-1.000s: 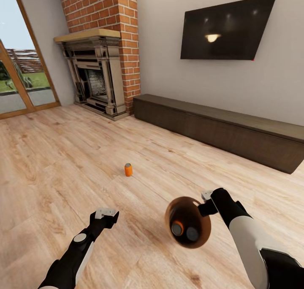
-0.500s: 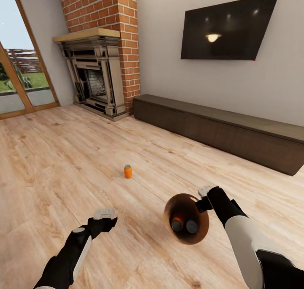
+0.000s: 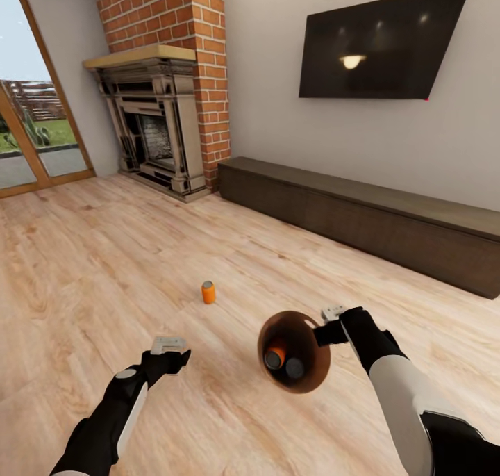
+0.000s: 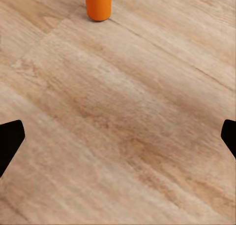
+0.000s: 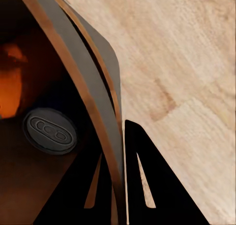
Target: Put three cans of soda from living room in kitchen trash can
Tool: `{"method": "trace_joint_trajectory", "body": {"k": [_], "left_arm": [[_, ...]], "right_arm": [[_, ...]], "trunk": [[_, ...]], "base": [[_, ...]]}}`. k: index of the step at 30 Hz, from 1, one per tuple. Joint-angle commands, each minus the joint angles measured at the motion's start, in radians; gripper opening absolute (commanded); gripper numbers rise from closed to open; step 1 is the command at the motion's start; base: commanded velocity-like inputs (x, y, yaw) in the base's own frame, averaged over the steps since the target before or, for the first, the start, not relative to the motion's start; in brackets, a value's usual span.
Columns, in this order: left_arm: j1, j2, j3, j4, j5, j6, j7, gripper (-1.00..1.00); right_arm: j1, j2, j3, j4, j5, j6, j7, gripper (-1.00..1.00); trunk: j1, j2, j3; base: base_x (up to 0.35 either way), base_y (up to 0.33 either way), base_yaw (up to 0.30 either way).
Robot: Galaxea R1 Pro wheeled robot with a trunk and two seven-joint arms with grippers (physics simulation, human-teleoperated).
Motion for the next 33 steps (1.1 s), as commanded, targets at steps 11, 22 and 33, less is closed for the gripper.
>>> {"method": "trace_joint_trajectory", "body": {"k": [11, 22, 33], "left_arm": [[0.001, 0.004, 0.002, -0.008, 0.000, -0.020, 0.001, 1.00], [0.001, 0.004, 0.002, -0.007, 0.001, -0.021, 0.002, 1.00], [0.001, 0.006, 0.002, -0.009, 0.002, -0.036, -0.006, 1.00]], "right_arm": [[0.000, 0.001, -0.002, 0.000, -0.026, 0.005, 0.006, -1.00], [0.002, 0.003, -0.002, 0.001, -0.026, 0.005, 0.006, -1.00], [0.003, 0.003, -0.002, -0.001, -0.026, 0.021, 0.096, -1.00]], "trunk": [[0.000, 0.000, 0.000], [0.000, 0.000, 0.000], [0.000, 0.000, 0.000]], "base": [[0.310, 0.000, 0.000], [0.323, 0.000, 0.000], [0.323, 0.000, 0.000]]}}
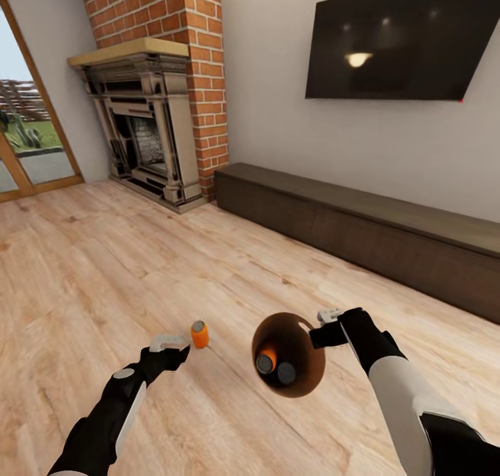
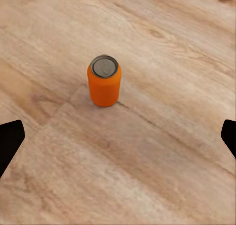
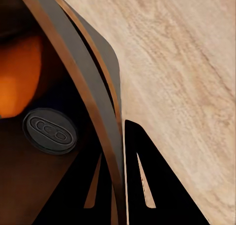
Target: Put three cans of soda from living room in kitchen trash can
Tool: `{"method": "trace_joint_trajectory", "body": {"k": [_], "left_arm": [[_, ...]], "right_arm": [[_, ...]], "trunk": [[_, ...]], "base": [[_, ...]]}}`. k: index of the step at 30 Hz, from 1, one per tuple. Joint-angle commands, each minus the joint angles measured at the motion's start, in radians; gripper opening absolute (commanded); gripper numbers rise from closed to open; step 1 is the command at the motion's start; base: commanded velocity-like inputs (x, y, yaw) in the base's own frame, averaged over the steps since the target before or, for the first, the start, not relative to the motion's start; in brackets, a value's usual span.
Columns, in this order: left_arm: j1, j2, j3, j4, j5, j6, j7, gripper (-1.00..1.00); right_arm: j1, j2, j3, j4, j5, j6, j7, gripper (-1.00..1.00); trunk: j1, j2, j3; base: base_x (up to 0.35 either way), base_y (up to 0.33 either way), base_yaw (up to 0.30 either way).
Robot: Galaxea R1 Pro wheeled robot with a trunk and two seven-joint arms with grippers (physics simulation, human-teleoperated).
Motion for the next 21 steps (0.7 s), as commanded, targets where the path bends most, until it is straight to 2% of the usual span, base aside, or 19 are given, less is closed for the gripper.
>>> {"method": "trace_joint_trajectory", "body": {"k": [1, 4, 10, 21], "left_arm": [[0.000, 0.001, 0.000, 0.001, 0.000, 0.000, -0.004, 1.00], [0.000, 0.001, 0.000, 0.002, 0.000, -0.002, -0.008, 1.00], [0.015, 0.001, 0.000, 0.004, 0.000, -0.039, -0.013, 1.00], [0.020, 0.000, 0.000, 0.007, 0.000, -0.044, -0.014, 1.00]], "right_arm": [[-0.001, 0.000, -0.002, -0.002, -0.015, 0.004, 0.013, -1.00], [-0.001, -0.001, 0.000, -0.005, -0.014, 0.015, 0.042, -1.00], [0.008, -0.001, 0.000, -0.077, -0.006, 0.047, 0.102, -1.00], [0.013, 0.000, 0.001, -0.090, -0.003, 0.073, 0.109, -1.00]], "trunk": [[0.000, 0.000, 0.000], [0.000, 0.000, 0.000], [0.000, 0.000, 0.000], [0.000, 0.000, 0.000]], "base": [[0.323, 0.000, 0.000], [0.323, 0.000, 0.000], [0.323, 0.000, 0.000], [0.323, 0.000, 0.000]]}}
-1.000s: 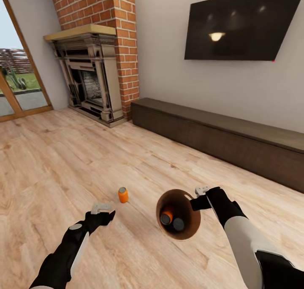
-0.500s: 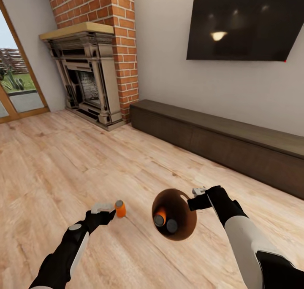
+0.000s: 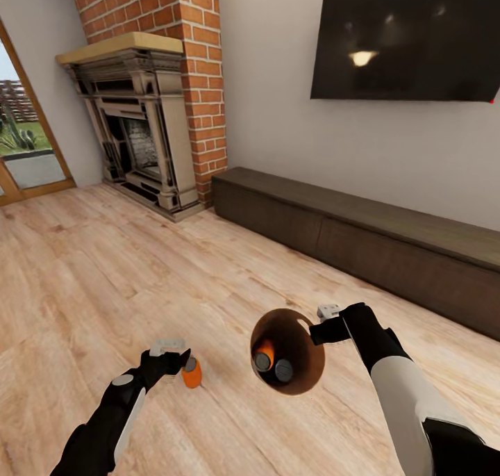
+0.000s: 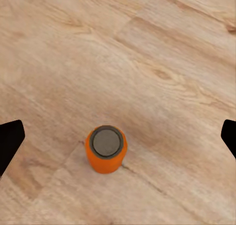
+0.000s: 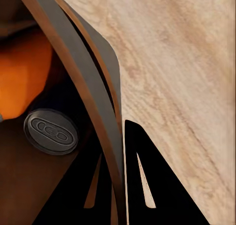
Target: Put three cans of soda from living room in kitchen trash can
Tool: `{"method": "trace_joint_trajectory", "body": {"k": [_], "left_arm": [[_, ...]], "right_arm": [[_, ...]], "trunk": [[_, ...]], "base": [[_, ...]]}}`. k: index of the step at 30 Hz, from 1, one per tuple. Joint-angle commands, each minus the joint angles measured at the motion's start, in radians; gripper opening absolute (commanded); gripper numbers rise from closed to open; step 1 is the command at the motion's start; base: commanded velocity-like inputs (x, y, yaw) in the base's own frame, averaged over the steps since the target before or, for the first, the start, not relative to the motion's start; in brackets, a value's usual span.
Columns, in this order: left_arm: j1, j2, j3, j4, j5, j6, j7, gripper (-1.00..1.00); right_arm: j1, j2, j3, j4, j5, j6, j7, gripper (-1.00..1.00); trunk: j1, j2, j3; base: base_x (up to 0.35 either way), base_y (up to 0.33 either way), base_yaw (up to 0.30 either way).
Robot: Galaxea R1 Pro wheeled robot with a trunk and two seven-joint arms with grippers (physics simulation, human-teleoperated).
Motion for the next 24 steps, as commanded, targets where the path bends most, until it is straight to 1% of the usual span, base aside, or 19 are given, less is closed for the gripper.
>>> {"method": "trace_joint_trajectory", "body": {"k": [1, 8, 17, 24], "left_arm": [[0.000, 0.000, 0.000, 0.001, 0.000, 0.000, 0.000, 1.00], [0.000, 0.000, 0.000, 0.002, 0.000, 0.000, 0.000, 1.00], [0.000, 0.000, 0.000, 0.003, -0.001, 0.000, 0.002, 1.00], [0.000, -0.001, 0.000, 0.003, -0.002, -0.002, 0.012, 1.00]], "right_arm": [[0.000, 0.001, -0.002, 0.000, -0.030, 0.011, 0.008, -1.00], [0.000, 0.001, -0.002, 0.000, -0.029, 0.013, 0.008, -1.00], [0.000, 0.001, -0.002, 0.000, -0.029, 0.013, 0.008, -1.00], [0.000, 0.001, -0.002, 0.000, -0.030, 0.013, 0.008, -1.00]], "trunk": [[0.000, 0.000, 0.000], [0.000, 0.000, 0.000], [0.000, 0.000, 0.000], [0.000, 0.000, 0.000]], "base": [[0.323, 0.000, 0.000], [0.316, 0.000, 0.000], [0.263, 0.000, 0.000], [0.076, 0.000, 0.000]]}}
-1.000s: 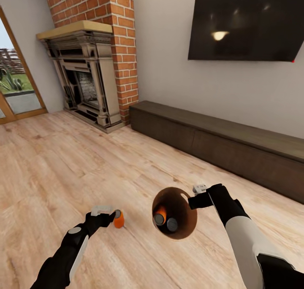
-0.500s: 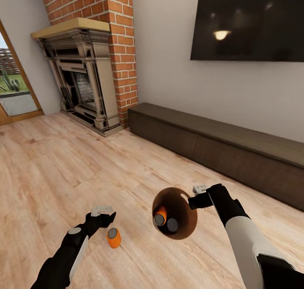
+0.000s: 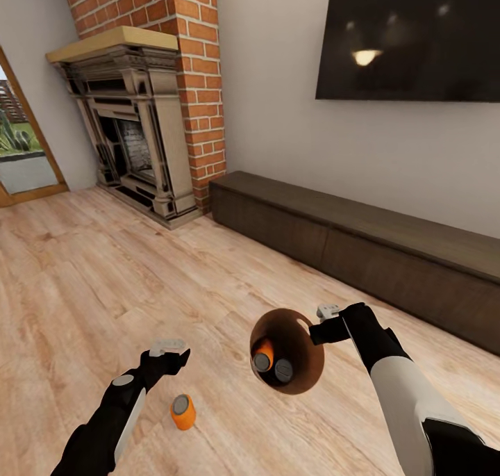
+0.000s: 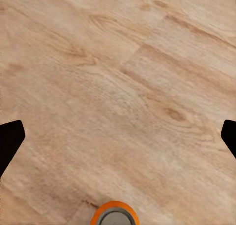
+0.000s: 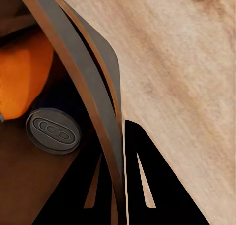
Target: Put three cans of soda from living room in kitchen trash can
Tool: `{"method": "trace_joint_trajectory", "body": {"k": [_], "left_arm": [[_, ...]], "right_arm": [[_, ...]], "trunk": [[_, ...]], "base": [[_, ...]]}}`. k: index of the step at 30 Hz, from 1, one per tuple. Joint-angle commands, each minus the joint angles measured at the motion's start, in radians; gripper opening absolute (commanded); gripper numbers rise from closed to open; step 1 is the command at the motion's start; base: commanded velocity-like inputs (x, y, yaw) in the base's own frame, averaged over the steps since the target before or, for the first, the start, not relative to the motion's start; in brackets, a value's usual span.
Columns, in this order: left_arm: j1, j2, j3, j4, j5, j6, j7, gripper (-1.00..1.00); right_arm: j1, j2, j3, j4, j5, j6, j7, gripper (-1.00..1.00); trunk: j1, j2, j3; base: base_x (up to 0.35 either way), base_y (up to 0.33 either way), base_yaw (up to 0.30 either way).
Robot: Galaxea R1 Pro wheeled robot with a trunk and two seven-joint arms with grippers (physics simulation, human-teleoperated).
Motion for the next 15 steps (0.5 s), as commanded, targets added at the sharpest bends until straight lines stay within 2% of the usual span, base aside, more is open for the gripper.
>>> {"method": "trace_joint_trajectory", "body": {"k": [1, 11, 15], "left_arm": [[0.000, 0.000, 0.000, 0.000, 0.000, 0.000, 0.002, 1.00], [0.000, -0.001, -0.003, 0.003, -0.011, 0.001, 0.001, 1.00], [0.000, -0.001, -0.003, 0.037, -0.010, -0.005, 0.002, 1.00]], "right_arm": [[0.000, 0.000, -0.002, 0.000, -0.025, 0.009, 0.007, -1.00], [0.000, 0.000, -0.002, 0.000, -0.025, 0.010, 0.007, -1.00], [0.000, 0.000, -0.002, 0.000, -0.025, 0.010, 0.007, -1.00]], "trunk": [[0.000, 0.000, -0.004], [0.005, -0.003, -0.042], [0.007, -0.004, -0.058]], "base": [[0.015, 0.000, 0.000], [0.004, 0.000, 0.000], [0.000, 0.000, 0.000]]}}
